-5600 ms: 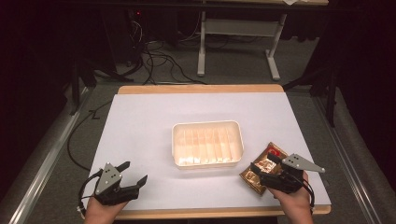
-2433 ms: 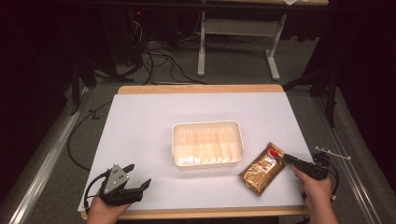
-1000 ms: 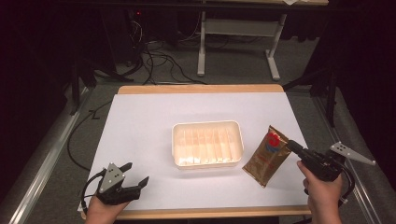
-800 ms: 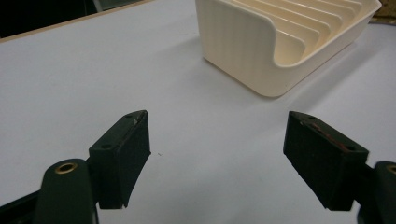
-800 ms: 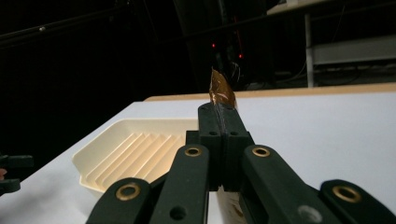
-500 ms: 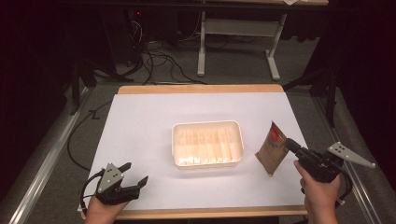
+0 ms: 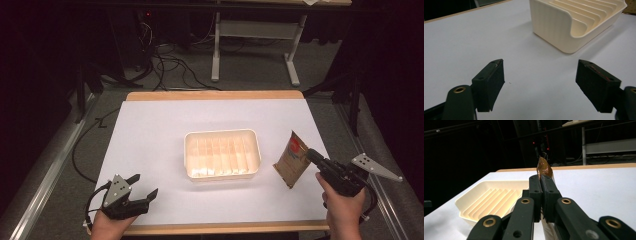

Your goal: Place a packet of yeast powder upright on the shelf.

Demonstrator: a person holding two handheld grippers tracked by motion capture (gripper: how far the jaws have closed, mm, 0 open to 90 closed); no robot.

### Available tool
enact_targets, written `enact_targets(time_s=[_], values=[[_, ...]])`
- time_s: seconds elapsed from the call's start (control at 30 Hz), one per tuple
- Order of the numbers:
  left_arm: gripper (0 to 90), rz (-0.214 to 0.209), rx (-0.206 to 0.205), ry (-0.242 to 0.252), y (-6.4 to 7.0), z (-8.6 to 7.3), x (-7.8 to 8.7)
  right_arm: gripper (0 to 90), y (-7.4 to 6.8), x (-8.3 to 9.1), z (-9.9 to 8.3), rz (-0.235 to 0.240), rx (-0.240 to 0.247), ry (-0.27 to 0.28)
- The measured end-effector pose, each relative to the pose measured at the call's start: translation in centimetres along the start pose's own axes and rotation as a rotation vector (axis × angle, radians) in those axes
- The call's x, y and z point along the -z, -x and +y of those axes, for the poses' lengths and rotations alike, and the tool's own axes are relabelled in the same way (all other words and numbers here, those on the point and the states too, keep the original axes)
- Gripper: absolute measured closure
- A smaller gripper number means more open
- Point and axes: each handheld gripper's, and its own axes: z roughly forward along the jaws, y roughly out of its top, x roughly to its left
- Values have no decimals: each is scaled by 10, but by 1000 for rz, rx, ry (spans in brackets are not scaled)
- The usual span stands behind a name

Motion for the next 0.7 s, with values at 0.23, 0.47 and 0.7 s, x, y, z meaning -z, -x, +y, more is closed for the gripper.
enact_targets(time_s=[0.23, 0.47, 0.7], values=[[233, -2, -3, -1, 0, 0, 0, 775, 1, -3, -2, -23, 4, -13], [233, -4, -7, 0, 1, 0, 1, 631, 8, -24, -18, -44, -25, -121], [234, -2, -7, 3, 0, 0, 1, 618, 10, -29, -24, -65, -18, -147]])
